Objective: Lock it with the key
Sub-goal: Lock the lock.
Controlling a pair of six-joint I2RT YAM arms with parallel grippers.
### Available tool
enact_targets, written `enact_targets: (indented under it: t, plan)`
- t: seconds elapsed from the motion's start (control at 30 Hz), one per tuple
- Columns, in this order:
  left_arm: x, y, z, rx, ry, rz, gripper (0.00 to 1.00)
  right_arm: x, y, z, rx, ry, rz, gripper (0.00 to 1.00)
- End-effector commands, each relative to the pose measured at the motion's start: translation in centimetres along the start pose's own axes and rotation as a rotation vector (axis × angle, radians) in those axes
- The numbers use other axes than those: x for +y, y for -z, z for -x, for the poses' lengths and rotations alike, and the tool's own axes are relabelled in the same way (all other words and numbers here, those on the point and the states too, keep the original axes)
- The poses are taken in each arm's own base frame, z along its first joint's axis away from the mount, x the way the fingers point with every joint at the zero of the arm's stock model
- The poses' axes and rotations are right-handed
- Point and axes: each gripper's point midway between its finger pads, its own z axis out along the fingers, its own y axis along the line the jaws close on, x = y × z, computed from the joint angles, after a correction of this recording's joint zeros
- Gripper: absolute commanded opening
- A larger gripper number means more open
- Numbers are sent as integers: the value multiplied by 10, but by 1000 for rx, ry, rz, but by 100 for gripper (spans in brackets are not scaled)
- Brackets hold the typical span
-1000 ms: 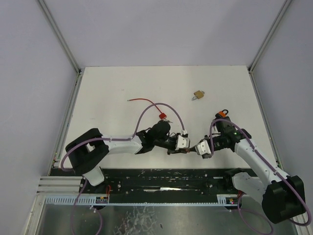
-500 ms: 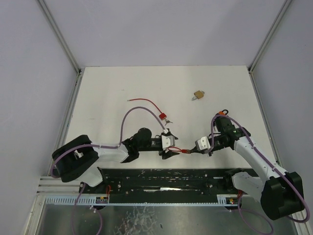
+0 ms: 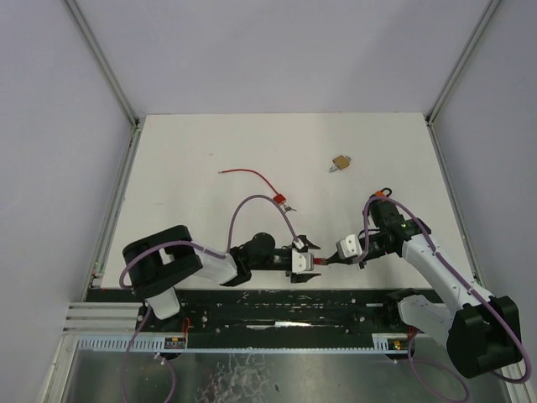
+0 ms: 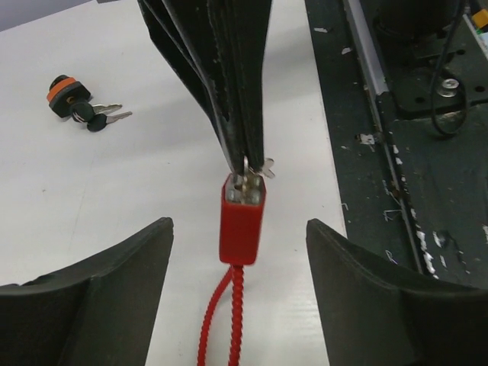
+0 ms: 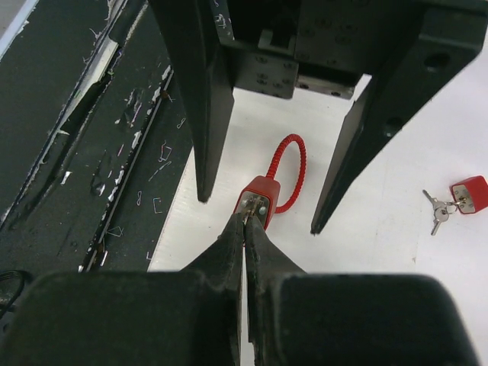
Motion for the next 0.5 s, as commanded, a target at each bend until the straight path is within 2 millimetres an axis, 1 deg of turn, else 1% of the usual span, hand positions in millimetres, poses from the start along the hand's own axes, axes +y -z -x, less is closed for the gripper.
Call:
enact_targets:
  t: [0.0, 0.03, 0.17, 0.27, 0.3, 0.37, 0.4, 0.47]
  plan:
    - [19, -15, 16, -47, -42, 64, 65, -8, 4, 16, -45, 41, -12, 0]
    - [19, -16, 14, -41, -40, 64, 63, -7, 3, 16, -44, 45, -10, 0]
    - [19, -20, 16, -33, -23, 46, 47, -7, 3, 14, -39, 51, -5, 0]
    - [14, -22, 12, -13, -19, 13, 34, -7, 4, 15, -39, 57, -6, 0]
    - [12, -22, 11, -9, -25, 3, 27, -7, 4, 15, -38, 60, -6, 0]
    - [9, -20, 10, -3, -44, -20, 6, -7, 5, 15, -27, 84, -4, 0]
    - [7, -19, 10, 2, -58, -37, 1, -6, 6, 15, -19, 109, 0, 0]
    - [1, -15, 9, 23, -74, -99, 0, -4, 9, 14, 12, 201, 18, 0]
